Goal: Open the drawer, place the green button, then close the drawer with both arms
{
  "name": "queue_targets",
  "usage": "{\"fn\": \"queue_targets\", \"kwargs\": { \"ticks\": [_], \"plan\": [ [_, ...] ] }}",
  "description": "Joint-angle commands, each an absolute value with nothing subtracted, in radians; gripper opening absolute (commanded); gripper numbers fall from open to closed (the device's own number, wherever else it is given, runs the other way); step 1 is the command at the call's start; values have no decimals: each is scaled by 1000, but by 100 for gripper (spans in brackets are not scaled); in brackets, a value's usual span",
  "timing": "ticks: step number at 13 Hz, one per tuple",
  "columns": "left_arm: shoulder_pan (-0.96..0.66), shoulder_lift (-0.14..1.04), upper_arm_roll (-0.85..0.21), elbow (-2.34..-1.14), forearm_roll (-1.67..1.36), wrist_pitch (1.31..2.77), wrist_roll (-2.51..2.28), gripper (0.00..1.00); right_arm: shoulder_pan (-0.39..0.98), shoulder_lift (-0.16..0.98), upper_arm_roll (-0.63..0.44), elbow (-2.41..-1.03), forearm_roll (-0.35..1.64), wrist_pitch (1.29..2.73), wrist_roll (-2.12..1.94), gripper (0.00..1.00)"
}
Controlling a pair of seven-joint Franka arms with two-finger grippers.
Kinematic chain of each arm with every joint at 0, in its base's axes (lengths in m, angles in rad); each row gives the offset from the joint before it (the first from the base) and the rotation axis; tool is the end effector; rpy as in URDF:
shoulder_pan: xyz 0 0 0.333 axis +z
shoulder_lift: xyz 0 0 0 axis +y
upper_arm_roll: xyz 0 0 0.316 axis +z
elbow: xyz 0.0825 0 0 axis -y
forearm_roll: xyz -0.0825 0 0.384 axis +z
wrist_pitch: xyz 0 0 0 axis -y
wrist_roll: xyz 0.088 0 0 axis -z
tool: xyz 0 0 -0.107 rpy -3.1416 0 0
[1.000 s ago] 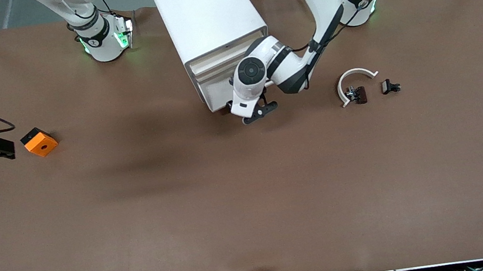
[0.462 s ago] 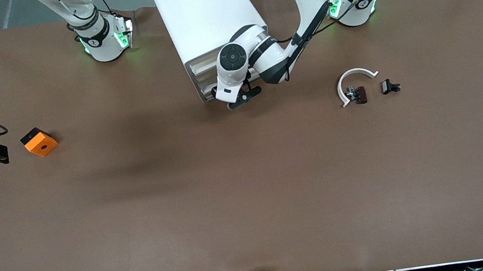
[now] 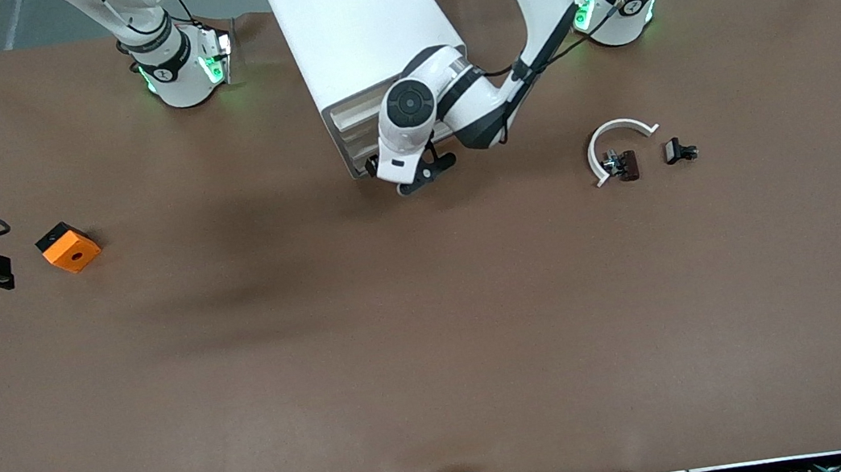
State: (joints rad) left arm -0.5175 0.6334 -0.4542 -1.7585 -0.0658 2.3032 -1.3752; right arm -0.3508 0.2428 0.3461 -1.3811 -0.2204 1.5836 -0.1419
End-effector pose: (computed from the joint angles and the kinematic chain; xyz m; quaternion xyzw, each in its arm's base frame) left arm 0.3926 -0.5308 0.2364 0.9542 0.2552 -0.1495 0.0455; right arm 0.6236 -0.0522 0.5800 0.9953 0.0671 -0.0184 0.0681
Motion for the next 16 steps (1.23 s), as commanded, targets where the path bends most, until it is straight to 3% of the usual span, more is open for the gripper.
{"fn": "queue_targets", "kwargs": {
  "ticks": [1, 9, 16],
  "plan": [
    [-401, 632, -463, -1678, -49, 2215, -1361, 100, -364, 232, 356, -1298, -192, 1520, -133, 100],
    [-105, 496, -465, -1496, 216, 1679, -1246, 100, -385, 146, 357, -1287, -104, 1384, -120, 100],
    [182, 286, -469, -1479, 209, 1615, -754, 100, -432, 112, 357, -1354, -94, 1371, -121, 100]
  ]
}}
